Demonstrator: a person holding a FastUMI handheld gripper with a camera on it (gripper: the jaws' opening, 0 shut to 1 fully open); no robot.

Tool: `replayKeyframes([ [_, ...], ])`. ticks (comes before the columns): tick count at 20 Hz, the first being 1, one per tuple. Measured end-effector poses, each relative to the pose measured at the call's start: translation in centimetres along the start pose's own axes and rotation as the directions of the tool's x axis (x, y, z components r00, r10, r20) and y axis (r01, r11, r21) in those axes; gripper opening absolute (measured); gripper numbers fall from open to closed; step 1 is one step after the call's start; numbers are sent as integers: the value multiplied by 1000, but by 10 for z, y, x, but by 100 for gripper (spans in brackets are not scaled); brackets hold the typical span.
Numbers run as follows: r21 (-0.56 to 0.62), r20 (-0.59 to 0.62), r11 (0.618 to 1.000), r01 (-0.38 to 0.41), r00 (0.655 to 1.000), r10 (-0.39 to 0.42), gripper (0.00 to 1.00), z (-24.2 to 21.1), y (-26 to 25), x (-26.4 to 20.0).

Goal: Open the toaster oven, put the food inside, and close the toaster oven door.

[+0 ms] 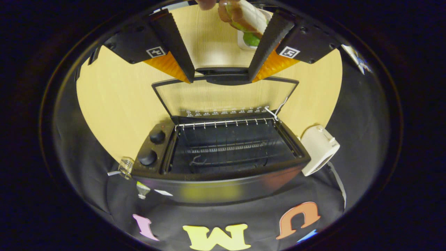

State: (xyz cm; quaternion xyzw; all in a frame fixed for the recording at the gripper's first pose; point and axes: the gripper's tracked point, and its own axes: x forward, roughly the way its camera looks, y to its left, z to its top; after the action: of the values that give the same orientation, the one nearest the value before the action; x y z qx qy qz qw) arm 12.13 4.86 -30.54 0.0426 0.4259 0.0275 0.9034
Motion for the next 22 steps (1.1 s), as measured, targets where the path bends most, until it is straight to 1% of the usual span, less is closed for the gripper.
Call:
replayKeyframes([
  [2, 15, -21, 1000, -2, 1000, 2, 100, -2, -3, 3],
  [5, -1, -14, 1000, -10, 1000, 10, 100, 1, -2, -4],
  [9, 1, -9, 996, -94, 996, 94, 100, 4, 11, -36],
  [12, 5, -43, 982, -187, 982, 187, 100, -7, 18, -64],
  [14, 50, -105, 967, -249, 962, 253, 100, -22, 18, -80],
  [16, 129, -175, 941, -312, 927, 332, 100, -39, 22, -93],
  [20, 227, -277, 910, -346, 873, 401, 100, -71, 16, -105],
  [22, 236, -311, 906, -352, 856, 413, 100, -85, 14, -102],
])
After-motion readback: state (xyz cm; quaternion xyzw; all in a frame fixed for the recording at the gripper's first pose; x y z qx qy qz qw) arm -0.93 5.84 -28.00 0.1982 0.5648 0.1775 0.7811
